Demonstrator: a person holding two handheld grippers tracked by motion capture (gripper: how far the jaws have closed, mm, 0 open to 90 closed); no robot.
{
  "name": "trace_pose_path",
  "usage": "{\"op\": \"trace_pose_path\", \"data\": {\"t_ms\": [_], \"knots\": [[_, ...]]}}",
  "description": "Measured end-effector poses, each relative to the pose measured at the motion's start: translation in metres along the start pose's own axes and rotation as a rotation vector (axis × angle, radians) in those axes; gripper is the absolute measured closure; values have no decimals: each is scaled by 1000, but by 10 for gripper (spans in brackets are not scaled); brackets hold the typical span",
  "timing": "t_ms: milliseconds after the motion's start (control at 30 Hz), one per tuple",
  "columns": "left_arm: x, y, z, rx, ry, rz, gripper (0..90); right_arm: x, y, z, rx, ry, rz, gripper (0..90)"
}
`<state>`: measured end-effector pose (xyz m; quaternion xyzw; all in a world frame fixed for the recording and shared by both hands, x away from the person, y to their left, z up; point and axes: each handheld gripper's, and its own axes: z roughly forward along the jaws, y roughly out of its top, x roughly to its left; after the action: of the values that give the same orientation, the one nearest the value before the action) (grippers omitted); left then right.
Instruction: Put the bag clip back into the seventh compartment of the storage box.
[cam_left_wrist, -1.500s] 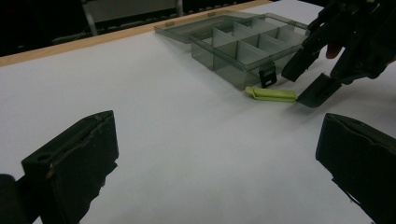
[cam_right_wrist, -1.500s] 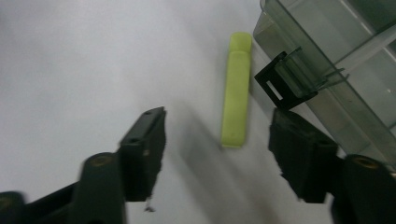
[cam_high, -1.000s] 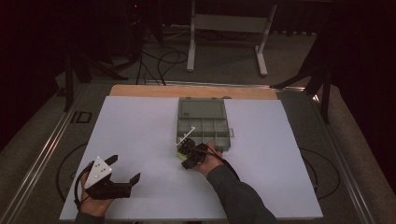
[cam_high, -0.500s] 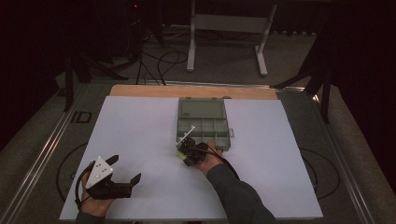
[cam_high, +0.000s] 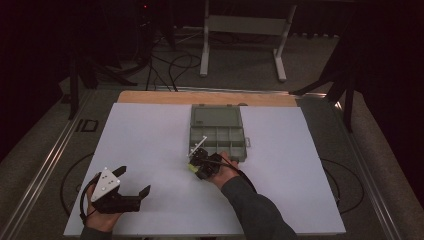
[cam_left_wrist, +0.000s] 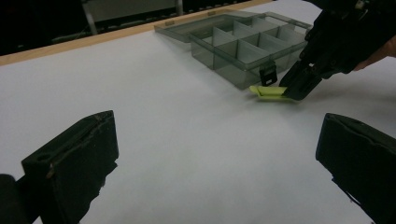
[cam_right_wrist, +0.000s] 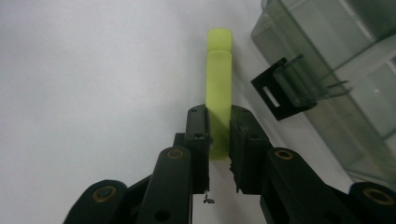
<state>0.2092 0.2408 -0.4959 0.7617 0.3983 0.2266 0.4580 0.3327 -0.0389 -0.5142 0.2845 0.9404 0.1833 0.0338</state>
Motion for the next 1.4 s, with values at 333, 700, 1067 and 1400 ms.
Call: {"op": "trace_pose_path", "data": {"t_ms": [333, 700, 1067, 1400], "knots": [[-1, 0, 0, 2, 1, 2, 0, 0, 4, -15, -25, -4, 7, 779], [-1, 0, 1, 1, 0, 1, 0, -8, 0, -26, -42, 6, 45, 779], [-1, 0, 0, 0, 1, 2, 0, -12, 0, -39, -53, -12, 55, 779], [-1, 0, 0, -1, 1, 1, 0, -16, 0, -48, -56, -21, 71, 779]]}}
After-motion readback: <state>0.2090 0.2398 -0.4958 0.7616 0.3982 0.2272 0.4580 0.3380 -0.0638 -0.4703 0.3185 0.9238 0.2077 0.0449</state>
